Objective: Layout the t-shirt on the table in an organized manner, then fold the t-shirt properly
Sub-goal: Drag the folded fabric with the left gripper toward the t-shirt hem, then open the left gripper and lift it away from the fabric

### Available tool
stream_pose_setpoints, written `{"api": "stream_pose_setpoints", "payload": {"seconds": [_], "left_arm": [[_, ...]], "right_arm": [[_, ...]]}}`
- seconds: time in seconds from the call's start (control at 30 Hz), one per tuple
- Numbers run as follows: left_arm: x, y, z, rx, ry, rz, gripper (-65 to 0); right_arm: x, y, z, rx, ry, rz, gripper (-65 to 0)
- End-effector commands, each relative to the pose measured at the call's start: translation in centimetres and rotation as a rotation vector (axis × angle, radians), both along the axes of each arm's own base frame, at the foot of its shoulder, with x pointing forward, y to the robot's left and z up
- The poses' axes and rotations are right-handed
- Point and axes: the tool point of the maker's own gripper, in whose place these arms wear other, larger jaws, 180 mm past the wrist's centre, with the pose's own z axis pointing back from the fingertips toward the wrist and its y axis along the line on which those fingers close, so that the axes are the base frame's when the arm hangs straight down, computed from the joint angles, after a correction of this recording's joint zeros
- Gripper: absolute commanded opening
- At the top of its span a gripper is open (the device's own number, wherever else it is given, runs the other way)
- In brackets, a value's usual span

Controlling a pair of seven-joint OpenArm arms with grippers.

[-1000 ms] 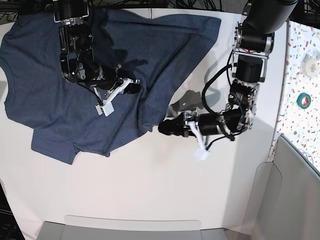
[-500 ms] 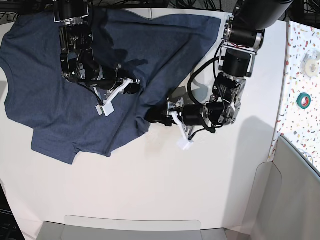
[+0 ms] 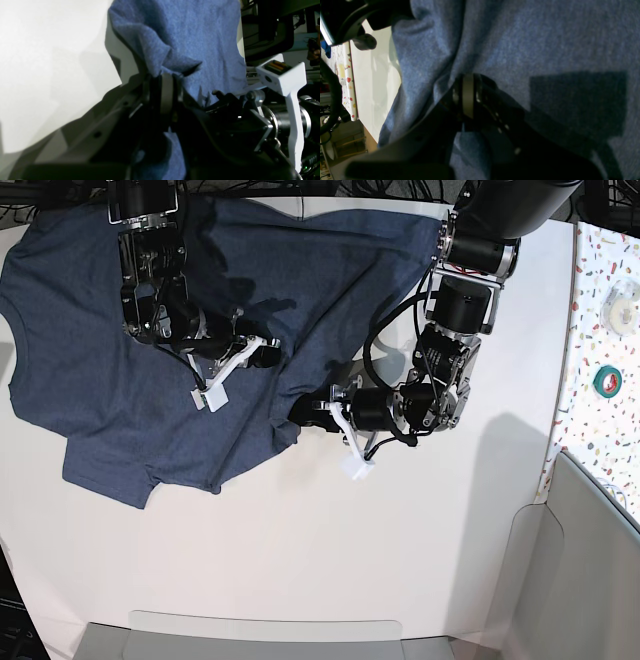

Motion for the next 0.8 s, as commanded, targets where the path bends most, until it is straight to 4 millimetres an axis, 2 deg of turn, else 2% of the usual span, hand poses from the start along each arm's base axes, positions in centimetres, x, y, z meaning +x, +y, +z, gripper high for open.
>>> {"api": "stream_pose_setpoints", "payload": {"seconds": [0.0, 0.07, 0.23, 0.4, 0.57, 0.77], "left_arm": [[1.6, 0.0, 1.9, -0.024, -0.044, 0.016, -64.2], [1.8, 0.1, 2.1, -0.030, -0.049, 0.024, -65.0], [5.2, 3.0, 4.8, -0.102, -0.086, 0.159, -65.0], [7.2, 5.2, 6.6, -0.148, -0.114, 0.244, -65.0], [8.6, 7.7, 7.7, -0.202, -0.130, 0.346, -65.0], [9.8, 11.7, 8.7, -0.280, -0.140, 0.496, -65.0]], "right_arm": [[-2.0, -2.0, -2.5, -0.126, 0.098, 0.012, -65.0], [-2.1, -2.1, -2.6, -0.128, 0.101, 0.012, -65.0], [-2.1, -2.2, -2.6, -0.131, 0.101, 0.012, -65.0], [-2.3, -2.2, -2.7, -0.131, 0.105, 0.014, -65.0], [-2.3, -2.2, -2.7, -0.133, 0.105, 0.014, -65.0], [-2.3, -2.2, -2.7, -0.134, 0.105, 0.014, -65.0]]}}
